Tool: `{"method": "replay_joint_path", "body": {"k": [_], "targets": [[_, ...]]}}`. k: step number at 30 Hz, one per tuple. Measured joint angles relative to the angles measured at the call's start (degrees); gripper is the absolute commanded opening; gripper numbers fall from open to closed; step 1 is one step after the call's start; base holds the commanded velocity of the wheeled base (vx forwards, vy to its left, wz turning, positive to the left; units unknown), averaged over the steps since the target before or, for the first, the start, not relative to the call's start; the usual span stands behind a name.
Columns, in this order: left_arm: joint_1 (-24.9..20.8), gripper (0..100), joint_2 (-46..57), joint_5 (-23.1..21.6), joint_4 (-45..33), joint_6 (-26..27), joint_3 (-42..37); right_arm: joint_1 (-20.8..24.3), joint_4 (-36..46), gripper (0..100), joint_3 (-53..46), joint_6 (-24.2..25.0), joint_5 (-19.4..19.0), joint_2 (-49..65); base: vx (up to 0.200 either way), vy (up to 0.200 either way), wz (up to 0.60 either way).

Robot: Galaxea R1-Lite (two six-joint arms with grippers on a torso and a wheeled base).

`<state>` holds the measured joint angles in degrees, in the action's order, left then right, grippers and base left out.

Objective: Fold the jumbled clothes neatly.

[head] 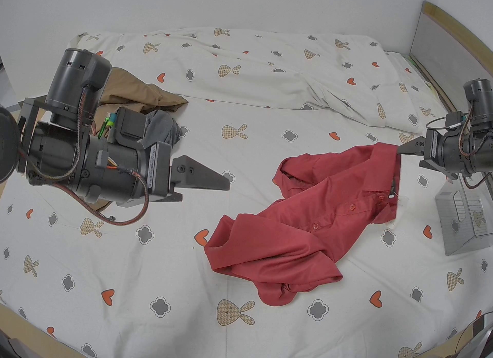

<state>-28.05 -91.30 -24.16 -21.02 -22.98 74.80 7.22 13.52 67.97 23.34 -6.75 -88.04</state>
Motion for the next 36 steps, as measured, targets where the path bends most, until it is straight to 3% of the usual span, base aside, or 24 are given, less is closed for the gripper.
{"method": "replay_joint_path", "body": {"k": [9,16,20,25,36], "targets": [[4.77,100,-2.63,-2.5,6.24,2.84,-4.35,-1.49,-0.09,100,-1.35,-1.27,2.3,-1.27,0.0,0.0,0.0],[5.29,100,-4.53,-3.15,8.4,3.13,-6.47,-0.63,-0.17,100,-6.05,-1.43,0.24,-0.02,0.0,0.0,0.0],[5.07,100,-6.0,-4.57,8.62,3.41,-7.08,2.86,-0.3,100,-9.3,-1.45,-3.4,-0.57,0.0,0.0,0.0],[4.35,100,-7.88,-4.79,8.55,4.67,-7.66,8.79,-1.4,100,-11.42,-1.43,-4.52,-3.61,0.0,0.0,0.0],[-2.32,100,-8.92,0.41,10.0,9.37,-12.2,22.36,-5.05,100,-13.13,-1.32,-4.84,-10.65,0.0,0.0,0.0]]}}
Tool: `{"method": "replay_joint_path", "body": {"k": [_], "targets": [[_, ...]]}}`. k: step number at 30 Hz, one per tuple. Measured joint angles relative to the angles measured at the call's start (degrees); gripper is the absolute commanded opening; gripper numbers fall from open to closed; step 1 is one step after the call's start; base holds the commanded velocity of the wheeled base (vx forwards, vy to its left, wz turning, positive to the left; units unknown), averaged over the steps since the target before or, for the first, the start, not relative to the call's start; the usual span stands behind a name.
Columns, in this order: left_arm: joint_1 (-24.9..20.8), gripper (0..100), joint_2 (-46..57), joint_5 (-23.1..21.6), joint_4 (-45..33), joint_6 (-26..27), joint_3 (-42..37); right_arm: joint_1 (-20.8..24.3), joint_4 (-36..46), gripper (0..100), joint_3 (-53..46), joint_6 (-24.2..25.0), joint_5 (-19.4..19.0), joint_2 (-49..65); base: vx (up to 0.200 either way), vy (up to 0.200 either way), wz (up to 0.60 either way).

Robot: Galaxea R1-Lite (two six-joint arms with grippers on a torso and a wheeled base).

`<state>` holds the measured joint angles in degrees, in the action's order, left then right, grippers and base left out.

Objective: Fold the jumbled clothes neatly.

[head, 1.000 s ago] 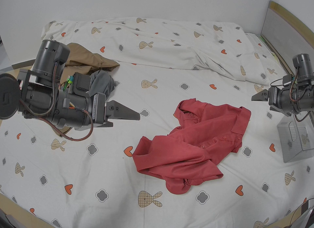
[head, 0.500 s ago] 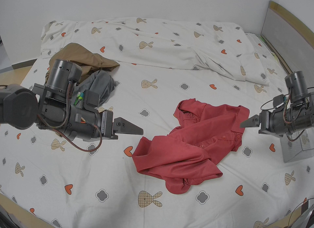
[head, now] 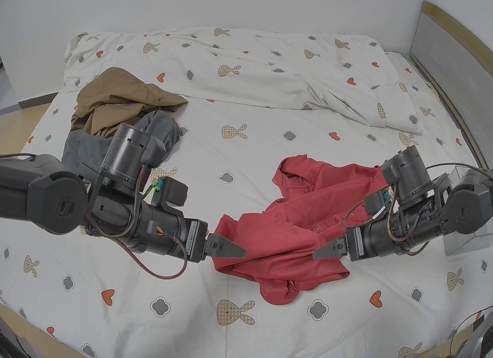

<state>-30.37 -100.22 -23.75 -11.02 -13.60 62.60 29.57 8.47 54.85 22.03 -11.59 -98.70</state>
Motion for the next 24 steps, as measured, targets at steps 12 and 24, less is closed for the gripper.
{"method": "replay_joint_path", "body": {"k": [12,24], "targets": [[-0.37,100,0.63,0.1,1.56,0.11,-0.98,0.07,-0.27,100,-1.51,-0.06,3.12,-5.88,0.0,0.0,0.0],[1.07,100,1.52,-1.82,6.07,-0.07,-2.71,-21.24,-14.1,100,-8.55,-11.74,-13.29,-2.13,0.0,0.0,0.0]]}}
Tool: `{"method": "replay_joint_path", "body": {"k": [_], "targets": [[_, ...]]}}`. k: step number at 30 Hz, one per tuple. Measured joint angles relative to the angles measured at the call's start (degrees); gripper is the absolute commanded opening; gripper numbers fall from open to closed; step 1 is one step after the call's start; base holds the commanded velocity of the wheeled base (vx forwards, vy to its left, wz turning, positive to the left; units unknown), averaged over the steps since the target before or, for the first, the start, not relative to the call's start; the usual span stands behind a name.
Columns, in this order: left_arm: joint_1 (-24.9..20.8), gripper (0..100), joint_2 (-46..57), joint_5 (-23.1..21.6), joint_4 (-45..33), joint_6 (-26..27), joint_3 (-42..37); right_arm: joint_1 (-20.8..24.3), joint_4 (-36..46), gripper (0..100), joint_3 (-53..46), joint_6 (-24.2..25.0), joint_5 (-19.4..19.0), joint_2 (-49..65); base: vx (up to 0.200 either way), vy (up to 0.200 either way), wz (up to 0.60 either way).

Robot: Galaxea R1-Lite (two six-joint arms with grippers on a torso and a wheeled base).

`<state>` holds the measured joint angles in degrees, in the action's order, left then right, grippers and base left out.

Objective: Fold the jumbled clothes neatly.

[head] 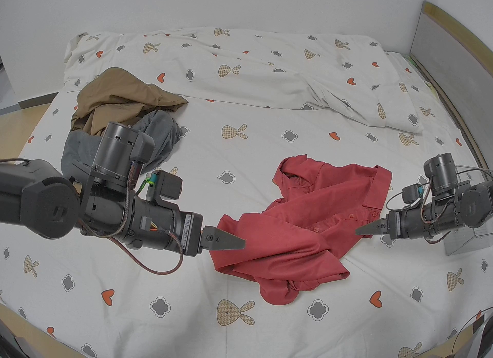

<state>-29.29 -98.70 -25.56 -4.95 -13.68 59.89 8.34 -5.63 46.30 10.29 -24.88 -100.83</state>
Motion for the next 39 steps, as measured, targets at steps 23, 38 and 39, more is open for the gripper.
{"method": "replay_joint_path", "body": {"k": [23,38,39], "targets": [[1.77,100,1.26,-2.13,5.11,-0.02,-3.64,-8.56,-16.66,100,-1.65,-8.51,-8.58,-10.72,0.0,0.0,0.0],[1.71,100,1.51,-2.11,5.13,0.0,-3.83,-10.46,-16.86,100,-0.66,-8.57,-8.73,-12.13,0.0,0.0,0.0],[1.68,100,1.54,-2.11,5.13,-0.02,-3.83,-10.18,-16.84,100,-0.44,-8.57,-8.8,-12.74,0.0,0.0,0.0]]}}
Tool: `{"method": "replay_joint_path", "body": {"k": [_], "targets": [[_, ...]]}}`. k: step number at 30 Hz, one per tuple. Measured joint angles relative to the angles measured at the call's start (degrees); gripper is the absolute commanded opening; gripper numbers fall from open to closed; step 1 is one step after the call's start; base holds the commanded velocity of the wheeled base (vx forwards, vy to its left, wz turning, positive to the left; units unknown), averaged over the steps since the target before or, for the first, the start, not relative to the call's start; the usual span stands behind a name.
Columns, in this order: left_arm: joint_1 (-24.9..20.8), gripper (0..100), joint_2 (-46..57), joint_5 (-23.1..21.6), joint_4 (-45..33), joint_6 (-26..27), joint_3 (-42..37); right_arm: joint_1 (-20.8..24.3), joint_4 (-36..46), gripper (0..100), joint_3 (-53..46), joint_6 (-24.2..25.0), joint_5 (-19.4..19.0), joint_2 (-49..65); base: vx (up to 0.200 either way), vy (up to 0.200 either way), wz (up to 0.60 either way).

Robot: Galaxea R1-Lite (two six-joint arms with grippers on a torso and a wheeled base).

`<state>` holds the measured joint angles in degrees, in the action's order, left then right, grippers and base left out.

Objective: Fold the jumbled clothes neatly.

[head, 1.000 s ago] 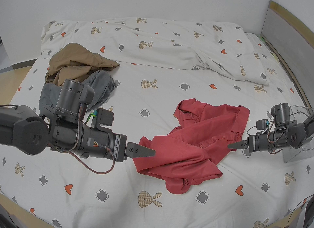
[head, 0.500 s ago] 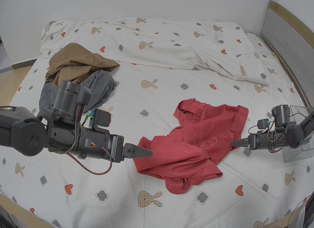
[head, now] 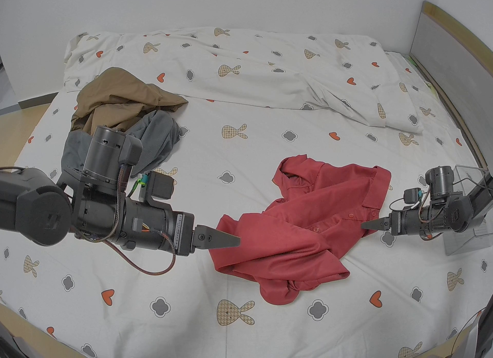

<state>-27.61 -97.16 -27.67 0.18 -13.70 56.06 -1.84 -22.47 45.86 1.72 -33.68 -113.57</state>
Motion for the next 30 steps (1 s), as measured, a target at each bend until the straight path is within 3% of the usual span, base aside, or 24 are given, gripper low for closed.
{"method": "replay_joint_path", "body": {"k": [9,10,23,30], "targets": [[0.0,100,0.24,0.04,-0.02,0.02,0.0,3.46,-1.65,100,1.29,-0.02,-0.11,-4.71,0.0,0.0,0.0],[0.0,100,0.24,0.04,-0.02,0.02,-0.04,3.68,-2.85,0,1.29,-0.02,-0.12,-5.12,0.0,0.0,0.0],[0.02,100,0.37,0.04,0.06,0.02,-0.33,2.28,-5.8,0,-2.9,0.88,-0.17,-1.87,0.0,0.0,0.0],[0.02,100,0.5,0.04,0.04,0.02,-0.37,1.16,2.63,0,-3.54,4.3,-0.11,7.95,0.0,0.0,0.0]]}}
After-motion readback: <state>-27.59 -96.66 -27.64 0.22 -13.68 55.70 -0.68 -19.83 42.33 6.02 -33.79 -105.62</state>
